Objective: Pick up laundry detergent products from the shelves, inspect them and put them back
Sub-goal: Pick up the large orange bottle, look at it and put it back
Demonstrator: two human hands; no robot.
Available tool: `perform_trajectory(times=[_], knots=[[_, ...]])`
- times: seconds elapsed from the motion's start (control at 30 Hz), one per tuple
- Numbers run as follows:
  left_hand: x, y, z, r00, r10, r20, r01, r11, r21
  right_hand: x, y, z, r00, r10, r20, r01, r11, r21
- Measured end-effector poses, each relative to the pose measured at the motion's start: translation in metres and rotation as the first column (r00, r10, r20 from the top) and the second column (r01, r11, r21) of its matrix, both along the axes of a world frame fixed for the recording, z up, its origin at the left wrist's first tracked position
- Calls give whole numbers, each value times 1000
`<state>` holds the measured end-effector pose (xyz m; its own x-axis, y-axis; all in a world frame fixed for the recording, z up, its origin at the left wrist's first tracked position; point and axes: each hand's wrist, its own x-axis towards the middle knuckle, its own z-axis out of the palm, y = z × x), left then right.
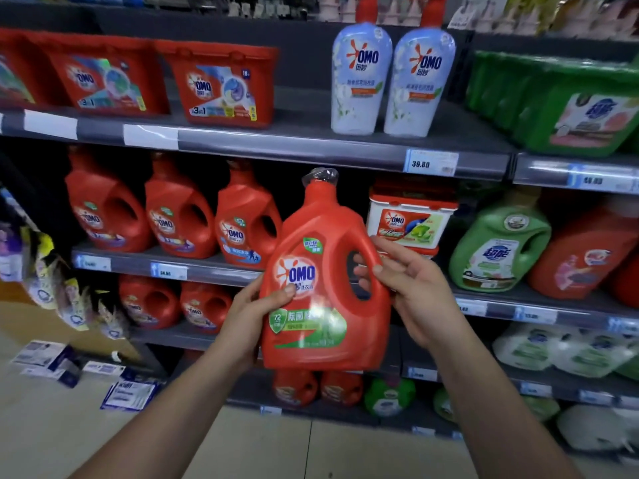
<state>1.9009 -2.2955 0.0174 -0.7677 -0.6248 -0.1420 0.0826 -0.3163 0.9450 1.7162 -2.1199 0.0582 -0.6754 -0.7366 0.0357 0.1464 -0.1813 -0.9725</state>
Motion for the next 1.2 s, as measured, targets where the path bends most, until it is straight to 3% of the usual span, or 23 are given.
perform_trajectory(times=[0.23, 0.37, 0.43, 0.63, 0.83, 0.93, 1.2], knots=[[4, -23, -3, 996, -87, -11, 82, 967, -243, 14, -11, 2, 964, -104, -244, 112, 994, 18], [3, -30, -7, 993, -113, 46, 119, 821, -558, 12, -6, 1, 931, -37, -363, 57, 997, 44], [-1, -31, -8, 995, -89, 44, 96, 759, -644, 9, -2, 0, 921, 32, -389, -11, 998, 56], [-17, -36, -6, 1000, -23, -20, 3, 714, -700, 0, -1, -3, 915, 83, -394, -51, 995, 90], [-26, -55, -10, 998, 5, 55, 38, 664, -747, 4, -17, -9, 859, 62, -508, 78, 965, 249], [-33, -66, -16, 996, -3, 85, 65, 674, -736, 4, -29, -11, 862, 130, -490, 43, 944, 327], [-84, -106, -26, 998, -44, 37, 57, 654, -754, -17, -76, -16, 872, -22, -490, 144, 967, 212]])
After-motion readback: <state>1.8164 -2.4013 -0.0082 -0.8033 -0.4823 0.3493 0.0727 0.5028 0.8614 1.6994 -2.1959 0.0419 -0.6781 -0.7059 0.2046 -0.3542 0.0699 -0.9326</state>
